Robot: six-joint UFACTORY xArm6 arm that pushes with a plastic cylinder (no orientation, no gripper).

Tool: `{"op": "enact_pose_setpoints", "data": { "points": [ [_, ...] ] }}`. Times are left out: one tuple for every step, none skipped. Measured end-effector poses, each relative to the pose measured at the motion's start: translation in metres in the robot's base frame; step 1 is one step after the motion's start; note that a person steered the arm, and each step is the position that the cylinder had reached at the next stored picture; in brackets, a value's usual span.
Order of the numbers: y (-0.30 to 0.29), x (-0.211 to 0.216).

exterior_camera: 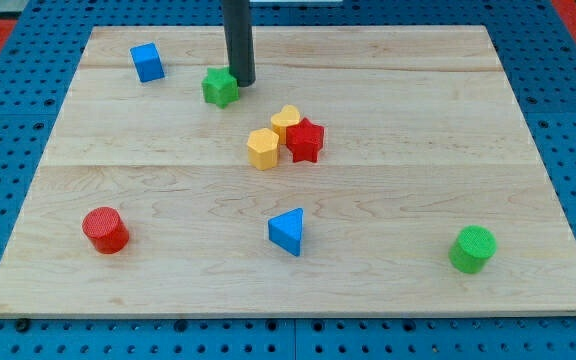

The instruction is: Push the red circle slightly right

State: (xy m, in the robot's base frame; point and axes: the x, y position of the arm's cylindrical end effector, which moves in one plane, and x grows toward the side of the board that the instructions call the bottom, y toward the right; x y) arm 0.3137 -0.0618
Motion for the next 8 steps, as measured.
{"op": "enact_pose_setpoints", "data": {
  "points": [
    [-0.005, 0.029],
    [-0.057, 0.017],
    [-0.086, -0.004],
    [-0.088, 0.016],
    [-0.088, 0.092],
    [-0.061, 0.157],
    [-0.042, 0.184],
    [-0.041, 0.184]
  ]
}}
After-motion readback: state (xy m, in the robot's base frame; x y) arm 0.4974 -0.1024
